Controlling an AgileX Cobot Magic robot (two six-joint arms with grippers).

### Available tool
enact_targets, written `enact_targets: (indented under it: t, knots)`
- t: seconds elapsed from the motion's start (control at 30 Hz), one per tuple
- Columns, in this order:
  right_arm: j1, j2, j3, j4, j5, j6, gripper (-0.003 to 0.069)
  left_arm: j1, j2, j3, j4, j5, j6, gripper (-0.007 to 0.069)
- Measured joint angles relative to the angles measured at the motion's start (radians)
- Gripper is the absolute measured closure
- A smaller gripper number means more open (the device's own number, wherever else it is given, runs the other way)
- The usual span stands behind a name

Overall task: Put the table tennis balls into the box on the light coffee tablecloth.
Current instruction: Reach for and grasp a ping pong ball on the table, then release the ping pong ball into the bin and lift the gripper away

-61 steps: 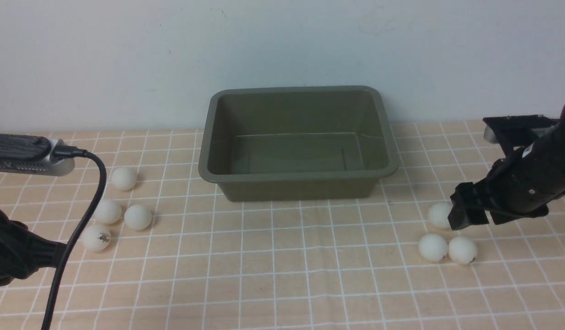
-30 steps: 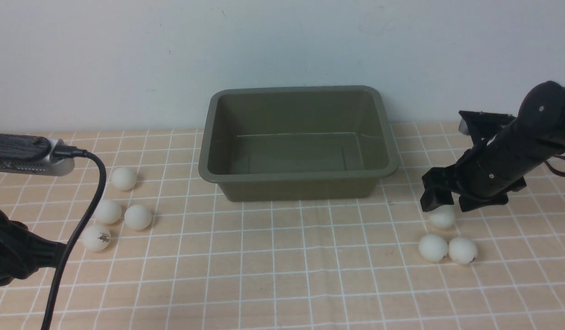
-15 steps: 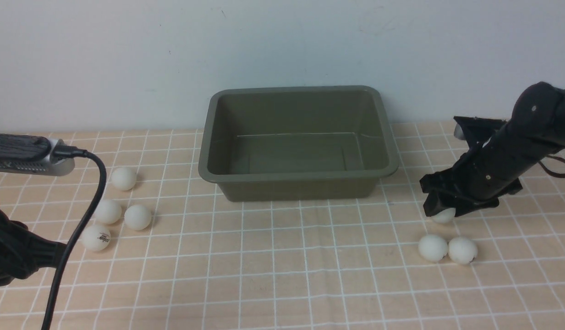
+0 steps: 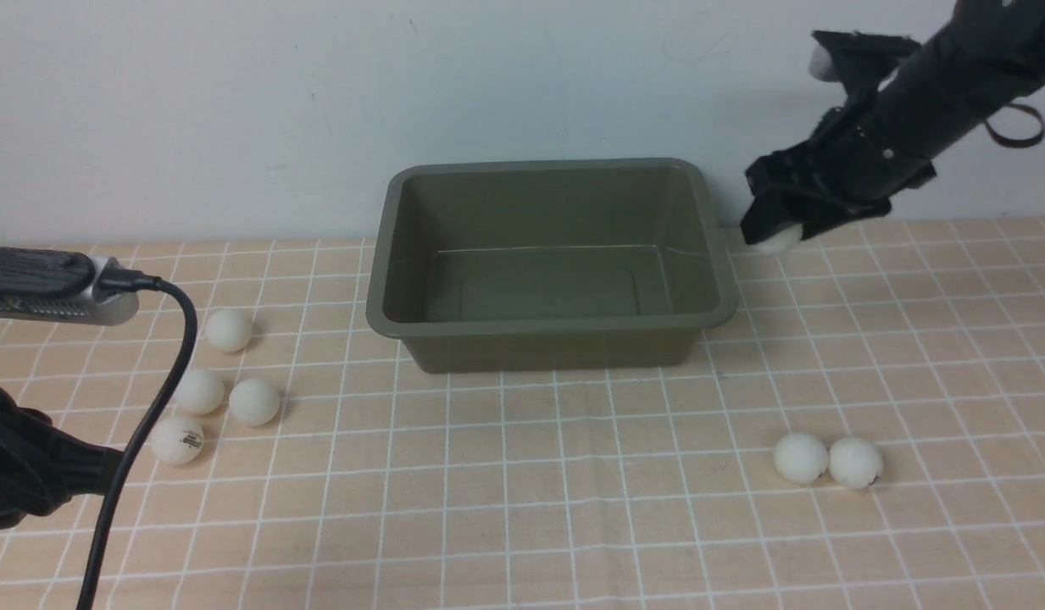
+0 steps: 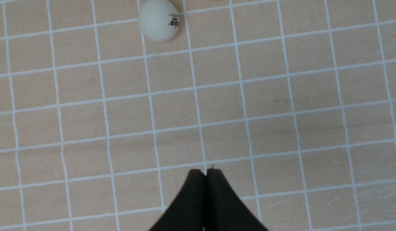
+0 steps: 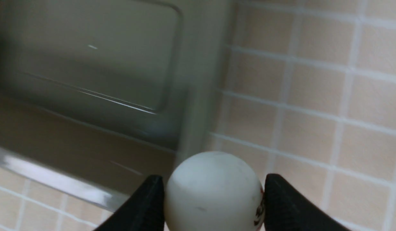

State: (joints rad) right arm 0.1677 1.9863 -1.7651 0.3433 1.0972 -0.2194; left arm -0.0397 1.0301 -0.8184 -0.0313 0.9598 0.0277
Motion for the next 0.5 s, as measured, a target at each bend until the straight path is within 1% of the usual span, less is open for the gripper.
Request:
enact_targets:
  t: [0.07,0.2,0.3,0.43,0.5]
  knots:
    - [0.078,0.021,-0.039,0.001,-0.023,-0.004,0.0298,0.000,0.000,0.000,0.000,0.000,0.000,0.0693]
    - [0.171,0.104,-0.110,-0.013,-0.054,0.016,0.0298,0.000,0.000,0.000,-0.001,0.000,0.000,0.0693]
    - [0.197,0.164,-0.163,-0.025,-0.050,0.030,0.0298,0.000,0.000,0.000,-0.001,0.000,0.000,0.0693]
    - [0.200,0.238,-0.234,-0.024,-0.026,0.033,0.0298,0.000,0.000,0.000,-0.001,0.000,0.000,0.0693]
    - [0.200,0.261,-0.261,-0.018,-0.021,0.034,0.0277,0.000,0.000,0.000,-0.001,0.000,0.000,0.0693]
